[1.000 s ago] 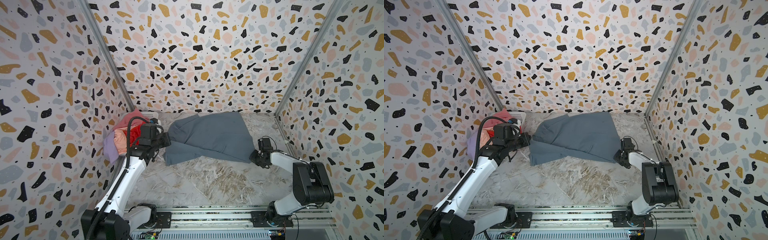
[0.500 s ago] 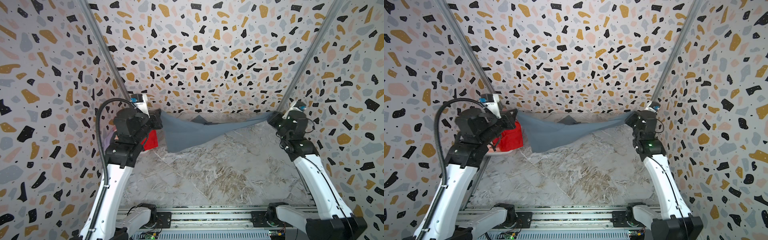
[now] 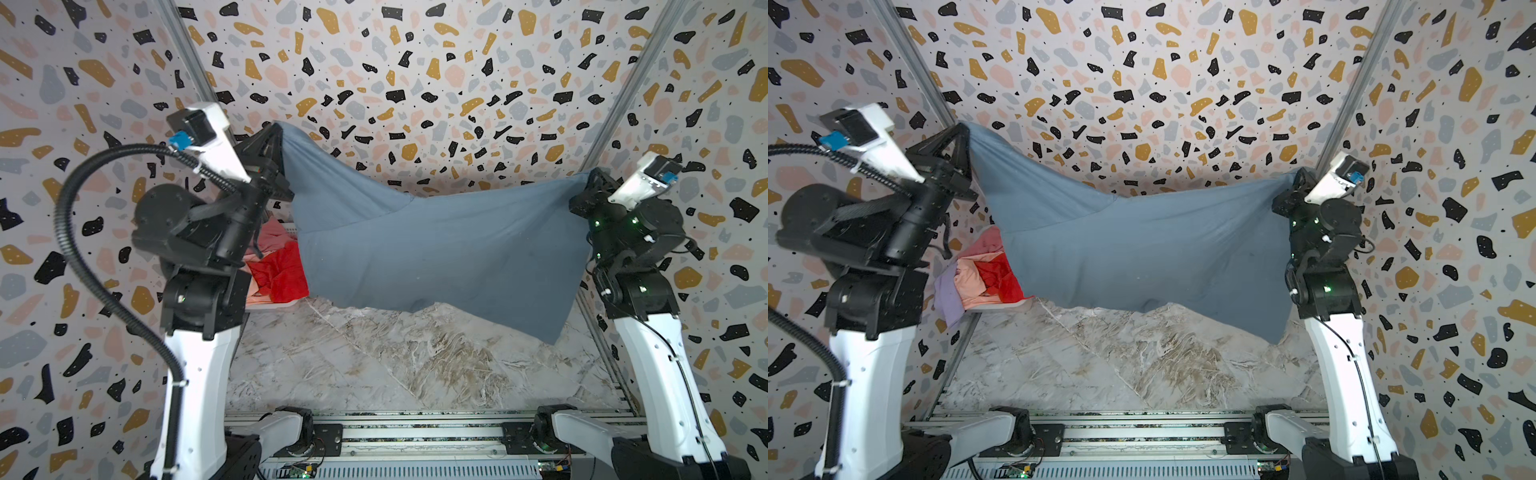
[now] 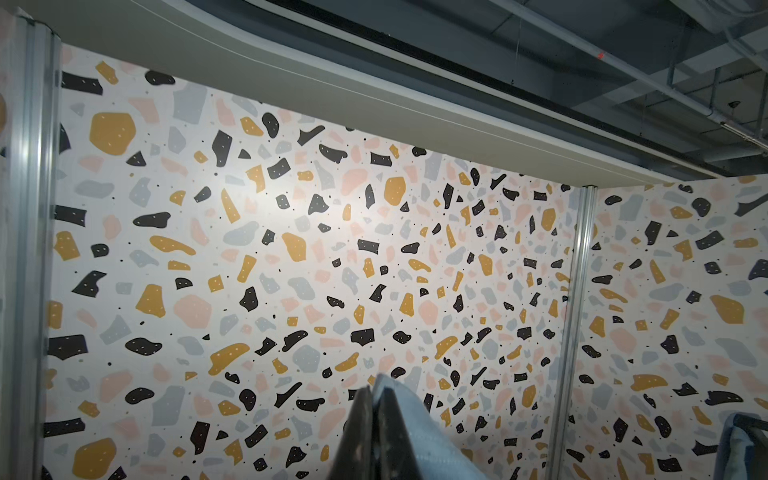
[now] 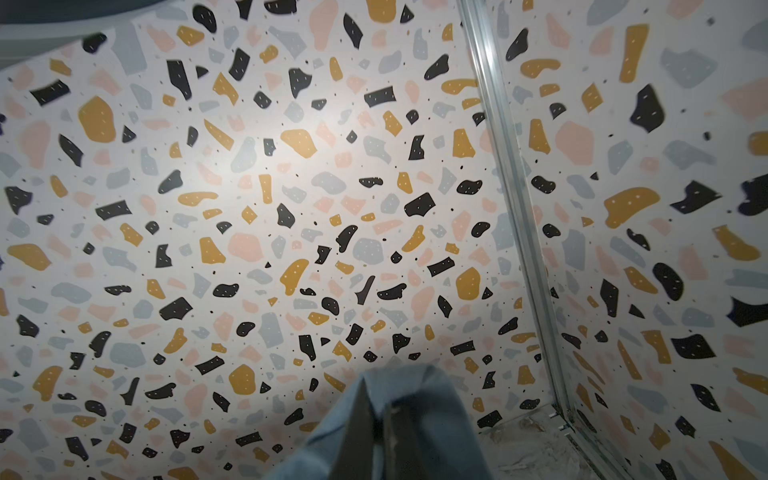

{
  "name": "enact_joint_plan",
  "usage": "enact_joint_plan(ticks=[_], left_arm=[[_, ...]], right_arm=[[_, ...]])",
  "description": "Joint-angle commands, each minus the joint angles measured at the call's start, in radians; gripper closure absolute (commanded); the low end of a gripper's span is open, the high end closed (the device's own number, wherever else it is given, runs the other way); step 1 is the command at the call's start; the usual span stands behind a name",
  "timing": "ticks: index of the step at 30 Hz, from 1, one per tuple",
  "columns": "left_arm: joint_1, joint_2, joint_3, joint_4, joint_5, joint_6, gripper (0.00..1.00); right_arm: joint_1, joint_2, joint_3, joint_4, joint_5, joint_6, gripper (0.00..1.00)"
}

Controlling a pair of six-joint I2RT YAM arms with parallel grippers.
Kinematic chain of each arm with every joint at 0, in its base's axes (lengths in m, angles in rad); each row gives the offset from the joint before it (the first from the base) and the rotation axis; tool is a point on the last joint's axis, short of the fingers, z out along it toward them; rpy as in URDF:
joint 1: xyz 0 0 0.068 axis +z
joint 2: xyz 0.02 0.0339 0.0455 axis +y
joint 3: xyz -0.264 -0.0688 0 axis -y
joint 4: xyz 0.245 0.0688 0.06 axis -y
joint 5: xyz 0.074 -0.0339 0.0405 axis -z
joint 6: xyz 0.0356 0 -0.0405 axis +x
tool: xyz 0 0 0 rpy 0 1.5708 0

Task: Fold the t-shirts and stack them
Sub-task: 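Lift the shirt high with both grippers, shaking it out, then lower the shirt onto the table with both grippers, laying it flat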

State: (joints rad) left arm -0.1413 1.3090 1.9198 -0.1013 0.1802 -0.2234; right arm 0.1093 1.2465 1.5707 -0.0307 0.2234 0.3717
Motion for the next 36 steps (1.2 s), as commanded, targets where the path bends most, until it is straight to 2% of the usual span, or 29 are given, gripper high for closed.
enact_joint_plan(ticks=[1,6,10,13,16,19,22,27,29,32,33,34,36], left_arm=[[-0.001,0.155,0.068,0.114,-0.016,-0.017,1.00],[0.002,0.395,0.283,0.111,-0.038,-0.039,1.00],[0.029,0.523,0.474,0.112,-0.045,-0.087,1.00],[0.048,0.549,0.576,0.115,-0.054,-0.094,1.00],[0.070,0.502,0.588,0.144,-0.056,-0.090,1.00],[0.074,0.381,0.469,0.168,-0.058,-0.051,1.00],[0.074,0.223,0.257,0.174,-0.045,-0.040,1.00],[0.074,-0.097,-0.184,0.115,-0.001,-0.083,1.00],[0.072,-0.219,-0.350,0.043,0.016,-0.122,1.00],[0.072,-0.377,-0.568,-0.109,0.113,-0.221,1.00],[0.072,-0.432,-0.640,-0.166,0.159,-0.257,0.93],[0.072,-0.465,-0.688,-0.224,0.212,-0.285,0.84],[0.071,-0.532,-0.747,-0.357,0.269,-0.290,0.62]], right_arm=[[-0.004,0.128,0.083,0.090,-0.025,-0.018,1.00],[-0.013,0.318,0.247,0.103,-0.082,0.012,1.00],[-0.026,0.433,0.411,0.080,-0.131,0.031,1.00],[-0.038,0.458,0.501,0.090,-0.152,0.025,1.00],[-0.069,0.439,0.543,0.107,-0.179,0.041,1.00],[-0.086,0.372,0.509,0.110,-0.188,0.030,1.00],[-0.096,0.275,0.365,0.114,-0.205,0.028,1.00],[-0.101,0.110,0.027,0.012,-0.236,0.024,1.00],[-0.102,0.040,-0.125,-0.059,-0.236,0.027,1.00],[-0.104,-0.081,-0.344,-0.168,-0.204,0.055,1.00],[-0.109,-0.129,-0.430,-0.196,-0.196,0.065,0.92],[-0.110,-0.160,-0.480,-0.211,-0.204,0.063,0.78],[-0.126,-0.189,-0.532,-0.290,-0.232,0.057,0.41]])
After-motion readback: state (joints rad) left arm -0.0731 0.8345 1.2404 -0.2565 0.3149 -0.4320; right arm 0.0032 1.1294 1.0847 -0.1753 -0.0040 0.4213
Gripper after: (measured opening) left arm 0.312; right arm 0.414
